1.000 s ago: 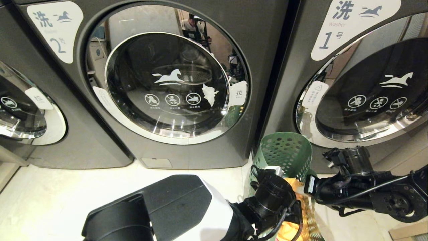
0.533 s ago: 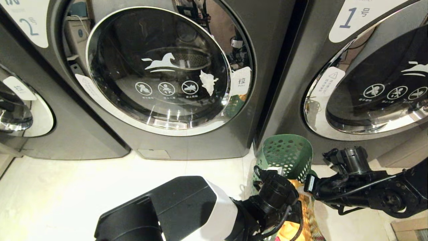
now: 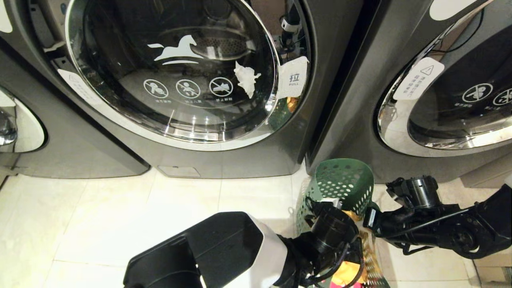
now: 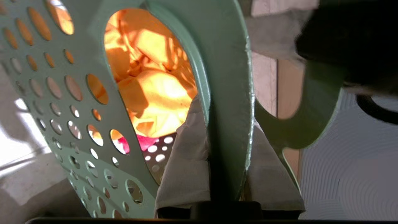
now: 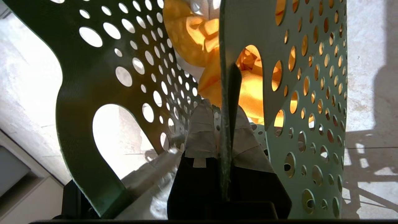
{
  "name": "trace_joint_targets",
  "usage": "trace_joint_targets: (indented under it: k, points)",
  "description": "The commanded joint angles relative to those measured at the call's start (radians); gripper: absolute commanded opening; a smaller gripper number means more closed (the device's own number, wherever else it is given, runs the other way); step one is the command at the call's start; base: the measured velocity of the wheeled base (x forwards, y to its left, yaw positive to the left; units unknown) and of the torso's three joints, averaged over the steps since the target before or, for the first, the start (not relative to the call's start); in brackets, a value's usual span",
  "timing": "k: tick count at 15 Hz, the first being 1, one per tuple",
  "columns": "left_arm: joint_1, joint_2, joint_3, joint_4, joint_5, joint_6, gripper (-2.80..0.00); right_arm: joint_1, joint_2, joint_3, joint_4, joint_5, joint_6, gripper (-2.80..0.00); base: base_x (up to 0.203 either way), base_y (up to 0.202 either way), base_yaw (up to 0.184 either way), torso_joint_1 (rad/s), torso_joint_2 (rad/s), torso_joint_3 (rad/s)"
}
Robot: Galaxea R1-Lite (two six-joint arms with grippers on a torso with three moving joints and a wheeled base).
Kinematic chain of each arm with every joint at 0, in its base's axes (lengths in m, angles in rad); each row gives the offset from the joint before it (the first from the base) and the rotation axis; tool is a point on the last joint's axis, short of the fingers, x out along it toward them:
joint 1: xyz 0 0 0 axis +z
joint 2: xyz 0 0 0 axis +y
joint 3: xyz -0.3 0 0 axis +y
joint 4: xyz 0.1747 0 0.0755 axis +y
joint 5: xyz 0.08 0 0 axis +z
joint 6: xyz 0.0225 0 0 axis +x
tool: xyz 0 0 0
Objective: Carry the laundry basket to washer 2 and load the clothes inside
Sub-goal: Pick up the clothes basket and put it beside the washing machine
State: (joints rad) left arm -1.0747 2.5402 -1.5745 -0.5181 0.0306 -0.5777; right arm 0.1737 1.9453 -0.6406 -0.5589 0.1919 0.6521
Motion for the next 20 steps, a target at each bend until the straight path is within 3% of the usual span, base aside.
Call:
trace_joint_targets:
  k: [1,8,9,15,20]
  points:
    - [-0.001,0.021,-0.028,-0.002,0.025,-0.003,-2.8,-0.008,0.004,-0.005,-0.003,0.001,0.003,-2.8,0.0,0.0,0.0,0.005,0.0,-0.204]
    - [-0.001,0.054,-0.104,0.122,0.059,0.036,-2.8,-0.022,0.012,-0.002,-0.003,0.003,-0.006,-2.8,0.0,0.0,0.0,0.001,0.0,-0.031]
    - [-0.001,0.062,-0.11,0.127,0.062,0.047,0.0,-0.021,0.012,-0.002,-0.003,0.003,-0.006,-2.8,0.0,0.0,0.0,0.0,0.0,0.0]
    - [0.001,0.061,-0.121,0.136,0.098,0.047,0.0,-0.022,0.015,0.004,-0.003,0.003,-0.005,-2.8,0.0,0.0,0.0,0.0,0.0,0.0]
    - [0.011,-0.029,-0.104,0.137,0.188,0.044,0.0,-0.054,0.017,0.007,-0.003,0.003,-0.008,-2.8,0.0,0.0,0.0,0.0,0.0,0.0]
